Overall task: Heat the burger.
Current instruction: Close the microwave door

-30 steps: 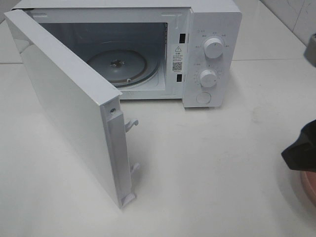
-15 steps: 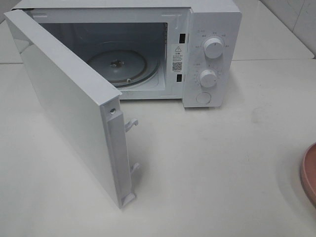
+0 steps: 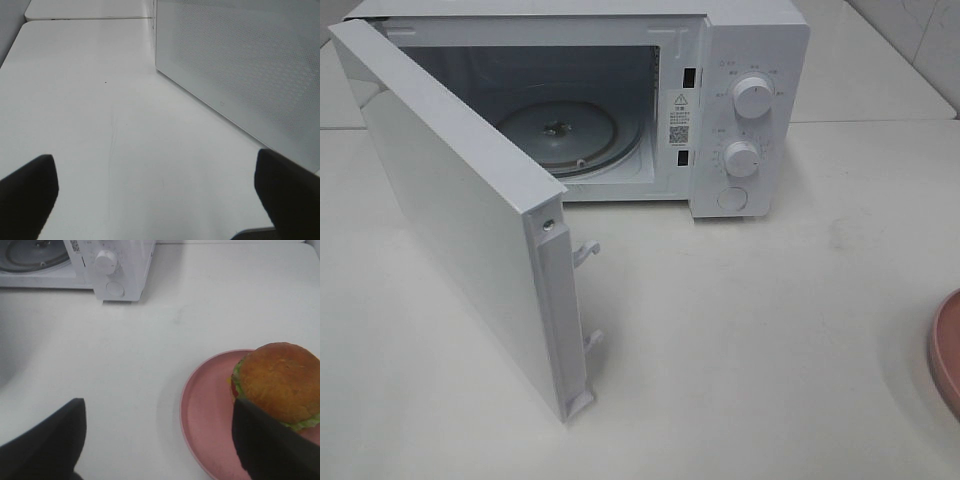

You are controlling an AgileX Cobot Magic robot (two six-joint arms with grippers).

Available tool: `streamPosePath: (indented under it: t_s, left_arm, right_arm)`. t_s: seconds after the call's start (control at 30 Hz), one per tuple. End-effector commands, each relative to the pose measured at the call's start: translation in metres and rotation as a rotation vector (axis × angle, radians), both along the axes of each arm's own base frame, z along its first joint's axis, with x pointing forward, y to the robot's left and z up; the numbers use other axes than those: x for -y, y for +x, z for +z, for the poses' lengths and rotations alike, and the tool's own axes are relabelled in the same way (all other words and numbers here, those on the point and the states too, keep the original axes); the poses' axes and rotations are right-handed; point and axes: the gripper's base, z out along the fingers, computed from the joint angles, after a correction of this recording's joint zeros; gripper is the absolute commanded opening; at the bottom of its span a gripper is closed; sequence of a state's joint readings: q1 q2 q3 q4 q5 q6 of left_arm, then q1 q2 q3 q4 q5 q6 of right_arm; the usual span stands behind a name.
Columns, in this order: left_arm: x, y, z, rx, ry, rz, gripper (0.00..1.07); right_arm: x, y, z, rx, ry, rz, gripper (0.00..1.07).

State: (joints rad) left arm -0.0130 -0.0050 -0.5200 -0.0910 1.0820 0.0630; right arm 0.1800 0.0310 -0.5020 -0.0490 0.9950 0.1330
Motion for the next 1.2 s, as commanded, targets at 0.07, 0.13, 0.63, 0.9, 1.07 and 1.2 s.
streamPosePath:
  t_s: [0.07,0.13,0.63,0.9,1.07,1.2]
  left_arm:
    - [0.0002,-0.0001,0.0001,0.014,-0.008,0.005,1.00]
    - [0.0002,-0.0001,0.0001,0.014,-0.008,0.005,1.00]
    - [0.0002,-0.0001,0.0001,0.014,-0.008,0.005,1.00]
    - [0.0002,-0.0001,0.0001,0.014,-0.008,0.005,1.00]
    - [0.0002,-0.0001,0.0001,0.014,-0.008,0.005,1.00]
    - [0.0002,-0.0001,0.0001,0.014,-0.008,0.005,1.00]
  right_arm:
    - [0.0010,-0.0093,-0.0016,0.058,0.001,-0.035,0.76]
    - [0.0008,-0.0091,-0.0016,0.057,0.002,-0.040,0.76]
    - [0.0008,-0.0091,-0.0016,0.057,0.002,-0.040,0.76]
    - [0.0008,-0.0091,-0.0016,0.057,0.002,-0.040,0.76]
    - [0.0008,-0.0091,-0.0016,0.057,0.002,-0.040,0.76]
    - [0.0008,-0.0091,-0.0016,0.057,0.002,-0.040,0.76]
